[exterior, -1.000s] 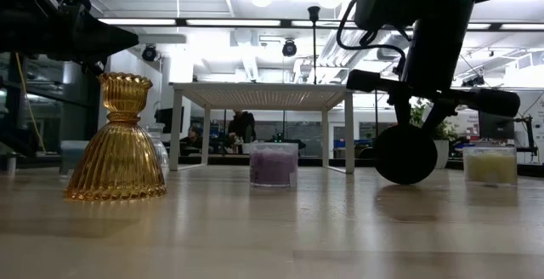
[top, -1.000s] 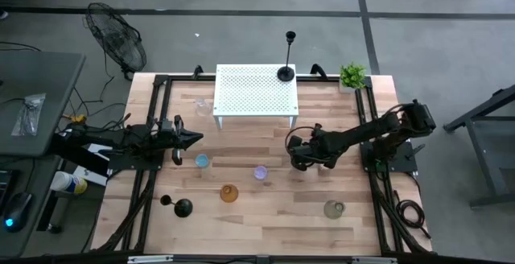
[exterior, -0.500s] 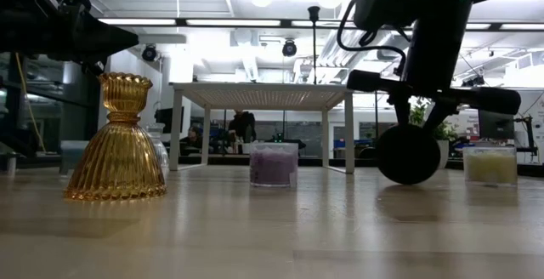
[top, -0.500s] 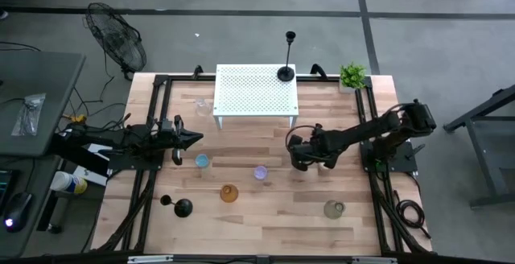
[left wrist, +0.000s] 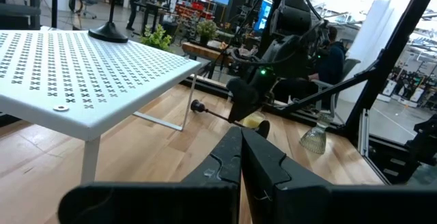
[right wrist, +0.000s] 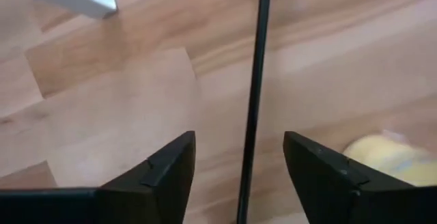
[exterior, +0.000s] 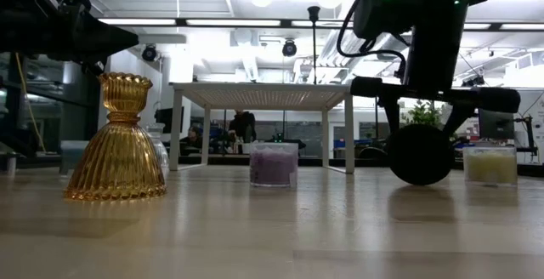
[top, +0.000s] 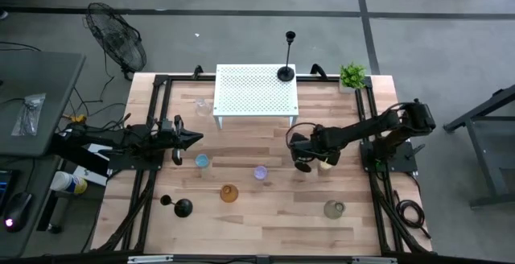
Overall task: Pick & Place candle stick holders
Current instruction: Put the top black candle holder on the shelf
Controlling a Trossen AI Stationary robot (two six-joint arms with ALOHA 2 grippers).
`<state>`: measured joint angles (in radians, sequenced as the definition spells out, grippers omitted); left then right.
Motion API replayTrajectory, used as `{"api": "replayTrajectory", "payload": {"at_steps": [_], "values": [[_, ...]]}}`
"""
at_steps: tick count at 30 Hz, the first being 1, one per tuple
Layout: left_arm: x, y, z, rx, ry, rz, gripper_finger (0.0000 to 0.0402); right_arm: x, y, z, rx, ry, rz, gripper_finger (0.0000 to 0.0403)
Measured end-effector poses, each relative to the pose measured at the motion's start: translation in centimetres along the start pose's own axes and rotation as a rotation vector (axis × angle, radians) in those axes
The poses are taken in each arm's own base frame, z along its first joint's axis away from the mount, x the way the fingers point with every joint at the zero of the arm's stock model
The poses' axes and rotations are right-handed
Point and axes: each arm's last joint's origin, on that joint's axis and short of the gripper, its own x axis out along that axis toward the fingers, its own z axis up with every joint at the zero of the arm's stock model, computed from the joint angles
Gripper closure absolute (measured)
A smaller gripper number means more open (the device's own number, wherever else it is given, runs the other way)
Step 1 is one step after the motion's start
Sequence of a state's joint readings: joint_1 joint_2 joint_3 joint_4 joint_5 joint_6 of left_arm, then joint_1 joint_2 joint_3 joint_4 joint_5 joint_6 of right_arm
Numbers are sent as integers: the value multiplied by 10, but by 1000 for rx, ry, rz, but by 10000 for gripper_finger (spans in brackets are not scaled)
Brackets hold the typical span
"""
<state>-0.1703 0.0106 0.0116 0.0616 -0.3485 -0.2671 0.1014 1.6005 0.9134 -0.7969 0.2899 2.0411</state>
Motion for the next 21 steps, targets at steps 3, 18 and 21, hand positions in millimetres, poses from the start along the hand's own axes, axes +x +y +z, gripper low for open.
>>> {"api": "replayTrajectory", "payload": {"at_steps": [3, 18, 21], "values": [[0, 0, 0, 0, 0, 0, 401, 2, 2, 5, -15, -8, -4, 209], [0, 0, 0, 0, 0, 0, 401, 15, -4, 15, -8, 23, -71, 284], [0, 0, 0, 0, 0, 0, 401, 16, 0, 16, -31, 29, -42, 283]]}}
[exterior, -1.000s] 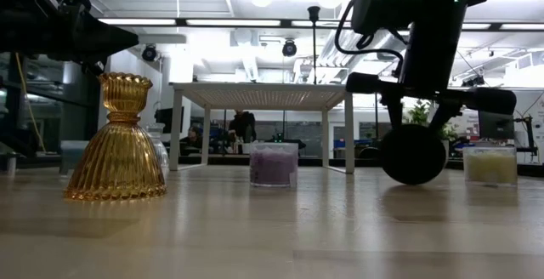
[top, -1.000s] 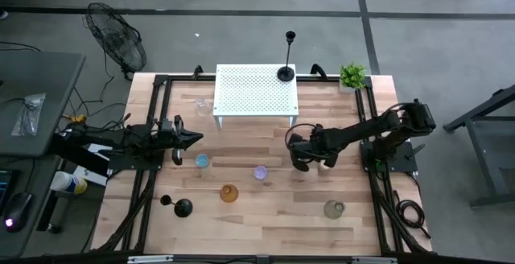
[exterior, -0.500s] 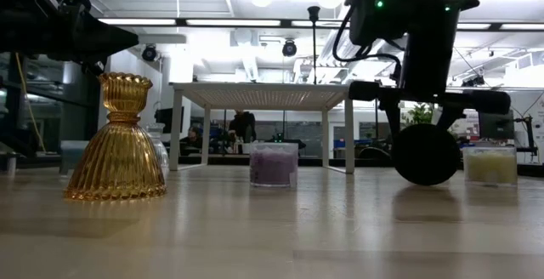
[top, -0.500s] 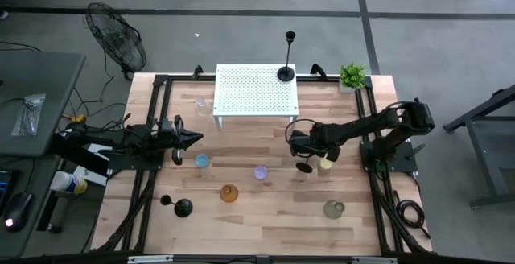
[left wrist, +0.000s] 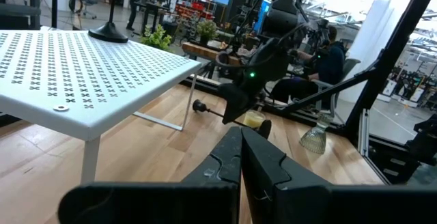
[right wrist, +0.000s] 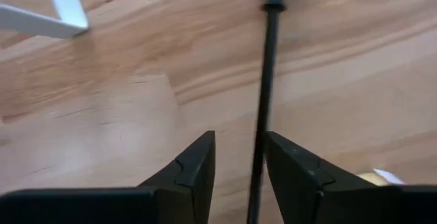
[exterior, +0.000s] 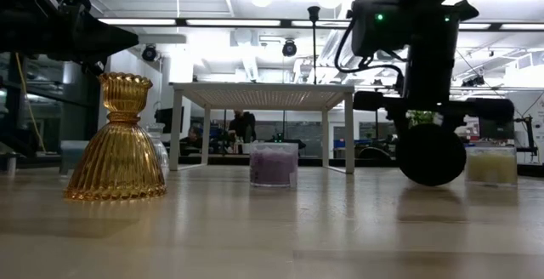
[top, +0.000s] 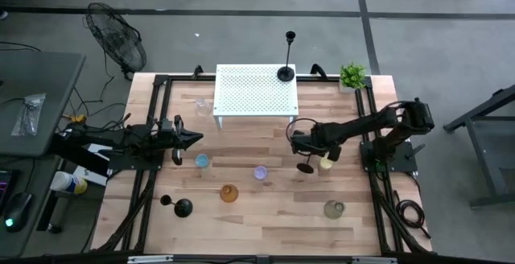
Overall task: Pick & Place candle stick holders
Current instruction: Put the top black candle holder on the shelf
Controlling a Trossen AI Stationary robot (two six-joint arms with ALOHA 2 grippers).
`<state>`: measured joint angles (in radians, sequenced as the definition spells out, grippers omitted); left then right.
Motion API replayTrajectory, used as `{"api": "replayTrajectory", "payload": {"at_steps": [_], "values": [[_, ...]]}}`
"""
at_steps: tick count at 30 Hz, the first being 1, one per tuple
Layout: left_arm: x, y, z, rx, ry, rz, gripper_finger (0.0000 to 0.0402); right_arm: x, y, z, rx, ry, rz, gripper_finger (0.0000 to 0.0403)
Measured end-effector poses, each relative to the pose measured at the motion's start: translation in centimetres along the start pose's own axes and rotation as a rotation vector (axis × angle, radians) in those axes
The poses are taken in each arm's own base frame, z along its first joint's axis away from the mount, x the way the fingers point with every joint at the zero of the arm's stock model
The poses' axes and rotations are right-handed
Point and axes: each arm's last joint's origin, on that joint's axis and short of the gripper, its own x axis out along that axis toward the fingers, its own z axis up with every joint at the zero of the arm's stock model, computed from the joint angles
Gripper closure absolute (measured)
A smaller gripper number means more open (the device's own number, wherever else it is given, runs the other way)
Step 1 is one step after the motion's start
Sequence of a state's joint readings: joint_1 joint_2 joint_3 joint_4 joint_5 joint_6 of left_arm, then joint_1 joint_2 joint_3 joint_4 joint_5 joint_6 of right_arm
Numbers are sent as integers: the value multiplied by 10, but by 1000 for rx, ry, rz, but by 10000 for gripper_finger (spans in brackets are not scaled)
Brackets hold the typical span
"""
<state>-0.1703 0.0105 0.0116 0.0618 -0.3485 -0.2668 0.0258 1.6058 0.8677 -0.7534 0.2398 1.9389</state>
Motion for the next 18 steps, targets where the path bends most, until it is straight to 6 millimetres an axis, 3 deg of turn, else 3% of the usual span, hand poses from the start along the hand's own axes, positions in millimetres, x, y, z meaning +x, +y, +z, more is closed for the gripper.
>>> {"api": "replayTrajectory", "payload": {"at_steps": [2, 7, 18], "values": [[0, 0, 0, 0, 0, 0, 401, 0, 0, 0, -19, 0, 1, 291], [0, 0, 0, 0, 0, 0, 401, 0, 1, 0, -58, 3, 6, 360], [0, 0, 0, 0, 0, 0, 401, 0, 1, 0, -82, 10, 5, 368]]}}
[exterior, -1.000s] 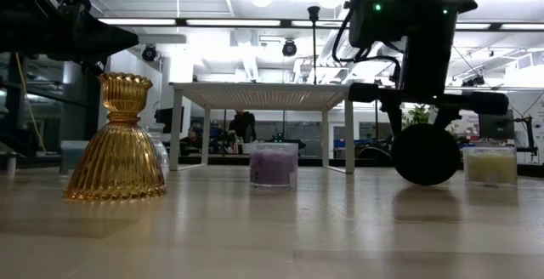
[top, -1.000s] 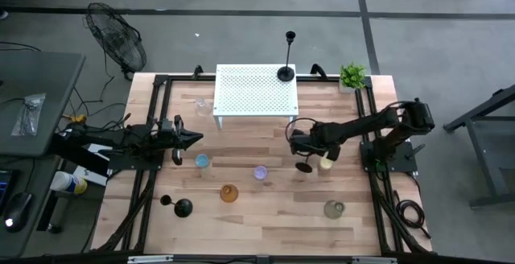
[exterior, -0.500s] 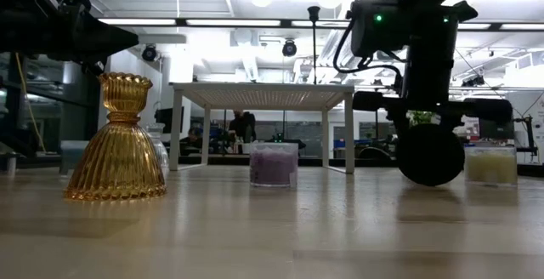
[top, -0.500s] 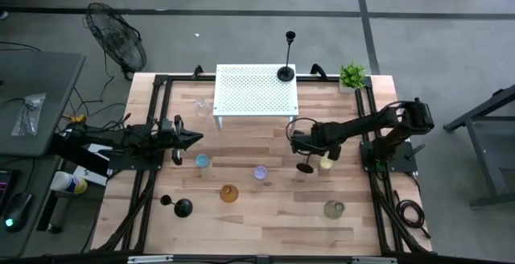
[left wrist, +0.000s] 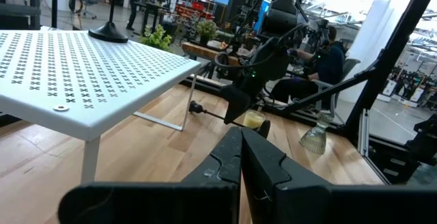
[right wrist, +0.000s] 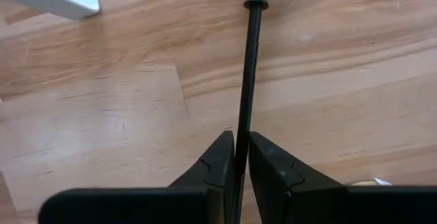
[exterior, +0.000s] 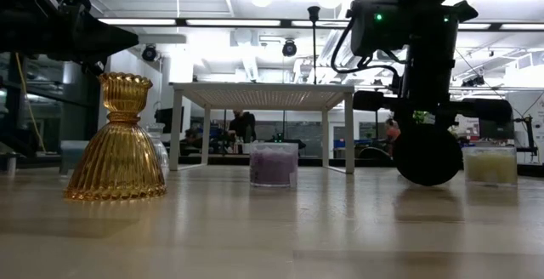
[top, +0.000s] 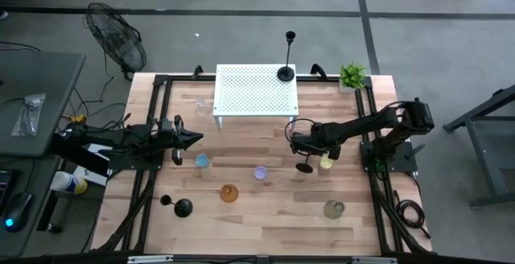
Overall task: Pick & Place candle stick holders
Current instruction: Put the top black candle holder on the shelf
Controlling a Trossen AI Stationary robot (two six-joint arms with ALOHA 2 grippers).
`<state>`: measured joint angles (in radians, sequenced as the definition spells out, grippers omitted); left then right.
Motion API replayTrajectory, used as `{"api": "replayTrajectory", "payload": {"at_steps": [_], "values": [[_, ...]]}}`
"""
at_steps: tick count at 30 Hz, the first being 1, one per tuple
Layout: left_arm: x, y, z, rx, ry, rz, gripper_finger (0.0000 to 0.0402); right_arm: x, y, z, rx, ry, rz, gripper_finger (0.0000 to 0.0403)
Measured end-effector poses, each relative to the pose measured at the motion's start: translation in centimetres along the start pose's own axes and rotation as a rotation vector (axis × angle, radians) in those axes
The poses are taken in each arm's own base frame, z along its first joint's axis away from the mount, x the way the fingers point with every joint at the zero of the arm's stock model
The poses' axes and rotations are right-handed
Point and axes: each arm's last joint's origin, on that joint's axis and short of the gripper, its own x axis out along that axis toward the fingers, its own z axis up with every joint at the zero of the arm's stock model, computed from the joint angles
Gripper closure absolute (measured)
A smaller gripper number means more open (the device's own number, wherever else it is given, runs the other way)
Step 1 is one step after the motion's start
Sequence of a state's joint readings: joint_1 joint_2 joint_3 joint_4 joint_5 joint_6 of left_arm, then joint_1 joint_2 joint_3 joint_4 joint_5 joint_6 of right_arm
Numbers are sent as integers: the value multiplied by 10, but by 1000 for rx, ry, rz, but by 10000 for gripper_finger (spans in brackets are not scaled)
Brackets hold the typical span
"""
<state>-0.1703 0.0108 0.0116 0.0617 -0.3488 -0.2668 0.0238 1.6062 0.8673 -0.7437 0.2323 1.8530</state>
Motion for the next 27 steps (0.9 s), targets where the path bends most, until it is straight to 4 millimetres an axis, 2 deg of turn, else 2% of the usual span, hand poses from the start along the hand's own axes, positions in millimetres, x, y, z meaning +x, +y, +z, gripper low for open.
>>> {"api": "replayTrajectory", "payload": {"at_steps": [15, 21, 24, 27], "values": [[0, 0, 0, 0, 0, 0, 401, -18, -3, 6, 11, -20, 68, 368], [0, 0, 0, 0, 0, 0, 401, -22, -2, 13, 29, 33, 74, 365], [0, 0, 0, 0, 0, 0, 401, -22, 0, 19, 11, 62, 76, 347], [0, 0, 0, 0, 0, 0, 401, -21, 2, 22, -10, 83, 86, 309]]}}
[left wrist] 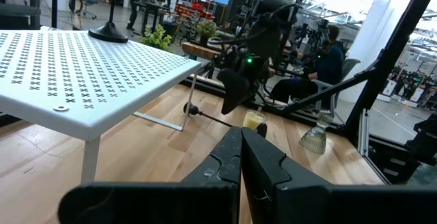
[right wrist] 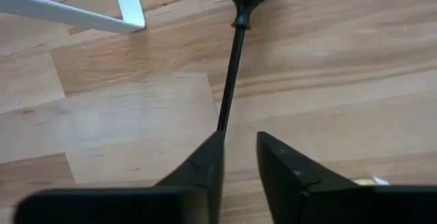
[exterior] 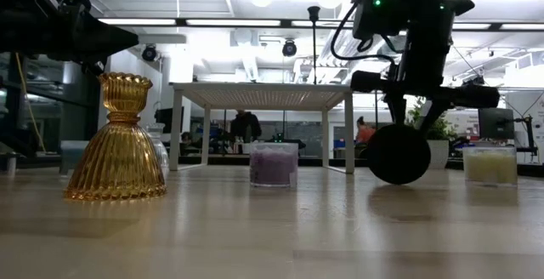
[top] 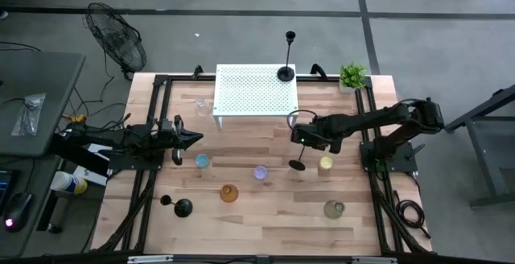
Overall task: Pick & Place candle stick holders
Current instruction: Put the top black candle holder on the shelf
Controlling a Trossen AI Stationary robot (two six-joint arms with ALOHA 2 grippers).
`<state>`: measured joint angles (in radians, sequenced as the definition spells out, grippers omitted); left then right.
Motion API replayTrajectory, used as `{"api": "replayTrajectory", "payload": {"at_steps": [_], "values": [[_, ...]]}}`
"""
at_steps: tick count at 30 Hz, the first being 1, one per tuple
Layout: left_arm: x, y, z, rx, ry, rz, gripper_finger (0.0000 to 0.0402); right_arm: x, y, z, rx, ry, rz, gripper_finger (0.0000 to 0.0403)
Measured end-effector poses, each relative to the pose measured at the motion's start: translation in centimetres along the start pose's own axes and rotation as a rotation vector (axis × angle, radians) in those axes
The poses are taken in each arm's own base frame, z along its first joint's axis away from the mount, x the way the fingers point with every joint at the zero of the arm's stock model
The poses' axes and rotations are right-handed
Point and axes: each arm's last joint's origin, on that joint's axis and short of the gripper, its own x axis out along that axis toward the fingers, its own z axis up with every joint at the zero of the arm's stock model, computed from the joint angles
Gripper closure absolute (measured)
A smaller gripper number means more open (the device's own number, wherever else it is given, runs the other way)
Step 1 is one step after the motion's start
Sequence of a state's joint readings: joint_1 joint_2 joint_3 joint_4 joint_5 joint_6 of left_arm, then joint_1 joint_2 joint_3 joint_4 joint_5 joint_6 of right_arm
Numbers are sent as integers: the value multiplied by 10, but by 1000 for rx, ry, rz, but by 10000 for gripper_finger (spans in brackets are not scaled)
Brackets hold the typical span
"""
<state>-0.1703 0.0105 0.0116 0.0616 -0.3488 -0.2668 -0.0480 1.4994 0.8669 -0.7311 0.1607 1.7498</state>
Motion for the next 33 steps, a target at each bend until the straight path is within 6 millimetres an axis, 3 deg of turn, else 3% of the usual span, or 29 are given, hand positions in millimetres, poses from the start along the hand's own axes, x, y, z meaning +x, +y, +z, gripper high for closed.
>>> {"api": "replayTrajectory", "payload": {"at_steps": [6, 8, 11, 14, 25, 33], "values": [[0, 0, 0, 0, 0, 0, 401, 0, 2, -2, -74, 48, 21, 231], [0, 0, 0, 0, 0, 0, 401, 0, 3, -2, -119, 70, 28, 248], [0, 0, 0, 0, 0, 0, 401, 0, 3, -3, -156, 81, 30, 336], [0, 0, 0, 0, 0, 0, 401, 0, 4, -3, -182, 95, 43, 365], [0, 0, 0, 0, 0, 0, 401, -1, 5, -5, -192, 127, 54, 365], [0, 0, 0, 0, 0, 0, 401, 0, 5, -5, -173, 114, 44, 297]]}}
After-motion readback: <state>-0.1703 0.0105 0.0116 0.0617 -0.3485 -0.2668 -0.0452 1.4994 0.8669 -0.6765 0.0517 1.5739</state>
